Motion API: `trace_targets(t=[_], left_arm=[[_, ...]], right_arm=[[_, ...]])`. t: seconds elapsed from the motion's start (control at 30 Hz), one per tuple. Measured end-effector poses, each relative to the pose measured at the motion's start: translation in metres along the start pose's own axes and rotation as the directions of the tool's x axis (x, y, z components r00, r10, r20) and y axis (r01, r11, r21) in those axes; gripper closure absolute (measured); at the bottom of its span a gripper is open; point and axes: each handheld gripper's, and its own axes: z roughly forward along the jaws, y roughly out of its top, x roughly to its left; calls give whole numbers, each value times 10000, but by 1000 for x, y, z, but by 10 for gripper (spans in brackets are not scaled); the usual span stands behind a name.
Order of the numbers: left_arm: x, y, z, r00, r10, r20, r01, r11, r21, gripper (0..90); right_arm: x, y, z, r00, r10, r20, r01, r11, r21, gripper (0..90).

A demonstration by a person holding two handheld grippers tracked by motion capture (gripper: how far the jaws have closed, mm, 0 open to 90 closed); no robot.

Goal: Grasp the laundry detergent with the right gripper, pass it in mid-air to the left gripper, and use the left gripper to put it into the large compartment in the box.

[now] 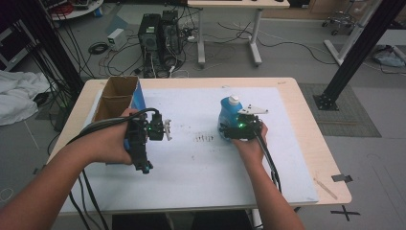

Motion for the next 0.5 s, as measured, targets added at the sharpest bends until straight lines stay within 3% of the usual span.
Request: trace_targets(t=[0.23,0.5], left_arm=[[1,-1,0,10000,-31,-5,31,10000,28,31],[1,-1,1,10000,-54,13,54,10000,50,31]], right_arm=[[4,1,1,9996,-231,140,233,9996,-155,121],[6,3,3,9982,-511,307,520,9982,-307,189]])
